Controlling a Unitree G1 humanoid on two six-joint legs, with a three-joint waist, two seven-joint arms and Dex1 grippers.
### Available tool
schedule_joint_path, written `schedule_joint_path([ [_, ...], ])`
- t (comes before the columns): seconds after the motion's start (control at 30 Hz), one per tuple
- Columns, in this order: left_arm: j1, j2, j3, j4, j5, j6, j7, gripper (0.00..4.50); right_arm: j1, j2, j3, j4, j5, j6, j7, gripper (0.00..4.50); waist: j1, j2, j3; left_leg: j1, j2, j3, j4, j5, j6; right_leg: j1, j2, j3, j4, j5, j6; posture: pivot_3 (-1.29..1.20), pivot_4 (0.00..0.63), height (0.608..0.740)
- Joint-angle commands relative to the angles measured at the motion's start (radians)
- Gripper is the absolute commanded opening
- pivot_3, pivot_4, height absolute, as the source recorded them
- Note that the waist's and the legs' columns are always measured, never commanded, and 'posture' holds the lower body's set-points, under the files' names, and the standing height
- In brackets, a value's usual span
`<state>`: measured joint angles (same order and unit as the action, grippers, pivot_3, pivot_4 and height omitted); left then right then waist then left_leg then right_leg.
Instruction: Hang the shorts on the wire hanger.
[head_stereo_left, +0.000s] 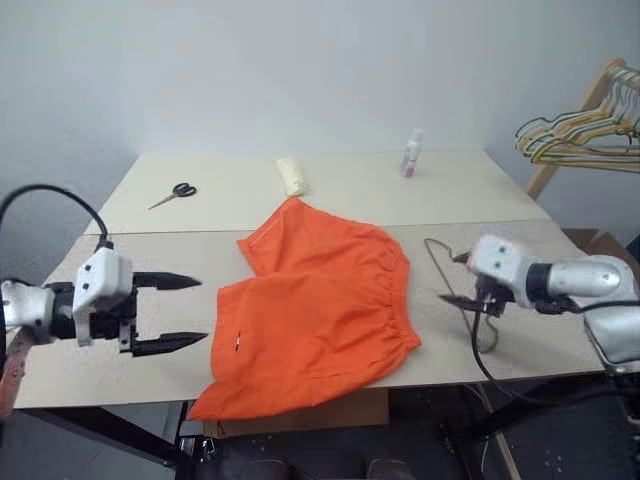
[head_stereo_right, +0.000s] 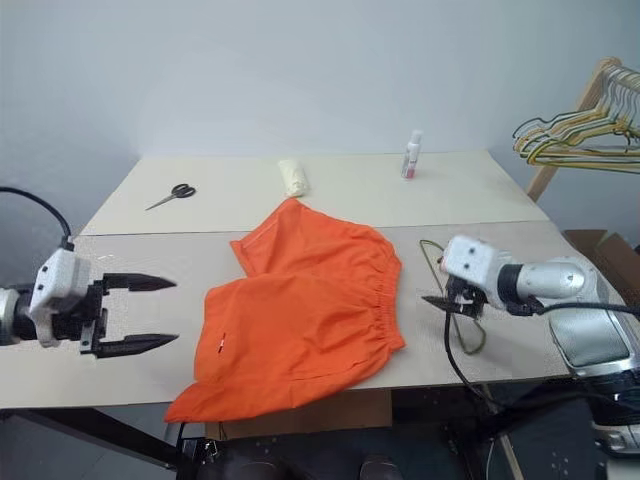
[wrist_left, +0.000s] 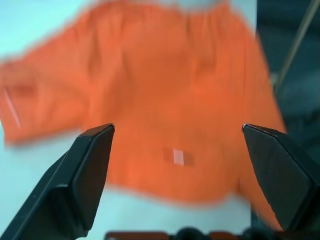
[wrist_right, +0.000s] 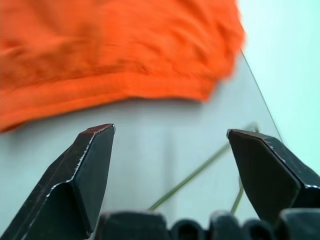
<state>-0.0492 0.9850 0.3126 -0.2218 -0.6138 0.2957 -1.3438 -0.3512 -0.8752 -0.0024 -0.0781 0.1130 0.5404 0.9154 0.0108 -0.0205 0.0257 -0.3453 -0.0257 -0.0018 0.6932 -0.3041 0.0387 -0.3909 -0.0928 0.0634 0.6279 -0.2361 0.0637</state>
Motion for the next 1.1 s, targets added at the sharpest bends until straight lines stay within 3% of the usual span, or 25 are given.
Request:
schedule_joint_path([
  [0.03, -0.058, -0.041, -0.045, -0.065, -0.074, 0.048, 0.017, 4.46, -0.058, 0.077, -0.071, 0.051, 0.044, 0.261, -0.131, 4.19, -0.002, 0.000, 0.000, -0.001, 0.000, 0.000, 0.000, 0.000, 0.000, -0.001, 0.000, 0.000, 0.000, 0.000, 0.000, 0.01, 0.000, 0.740],
  [0.33, -0.155, -0.149, -0.187, -0.108, -0.067, 0.056, 0.026, 4.46, -0.082, 0.230, -0.032, 0.165, 0.033, 0.391, -0.281, 4.19, -0.014, 0.001, -0.001, -0.011, -0.002, 0.001, 0.000, 0.001, -0.001, -0.012, 0.000, 0.002, 0.002, 0.001, 0.000, 0.00, 0.000, 0.740],
  [0.7, -0.171, -0.173, -0.216, -0.106, -0.058, 0.045, 0.032, 4.46, -0.066, 0.249, -0.026, 0.266, 0.045, 0.412, -0.314, 4.19, -0.027, 0.001, -0.001, -0.008, -0.002, 0.000, 0.000, 0.001, -0.001, -0.009, 0.002, 0.002, 0.001, 0.001, 0.000, 0.01, 0.000, 0.740],
  [0.8, -0.171, -0.181, -0.227, -0.112, -0.052, 0.042, 0.038, 4.50, -0.066, 0.242, -0.005, 0.285, 0.043, 0.439, -0.304, 3.62, -0.027, 0.000, -0.001, -0.006, -0.001, 0.000, 0.000, 0.001, -0.001, -0.005, 0.002, 0.002, 0.000, 0.001, 0.000, 0.00, 0.000, 0.740],
  [1.1, -0.158, -0.177, -0.241, -0.121, -0.028, 0.032, 0.038, 4.50, -0.054, 0.248, 0.046, 0.333, -0.014, 0.449, -0.356, 0.43, -0.025, -0.007, -0.007, -0.003, -0.001, -0.001, 0.000, 0.000, -0.001, -0.001, 0.002, 0.000, -0.002, 0.001, 0.000, 0.01, 0.000, 0.740],
])
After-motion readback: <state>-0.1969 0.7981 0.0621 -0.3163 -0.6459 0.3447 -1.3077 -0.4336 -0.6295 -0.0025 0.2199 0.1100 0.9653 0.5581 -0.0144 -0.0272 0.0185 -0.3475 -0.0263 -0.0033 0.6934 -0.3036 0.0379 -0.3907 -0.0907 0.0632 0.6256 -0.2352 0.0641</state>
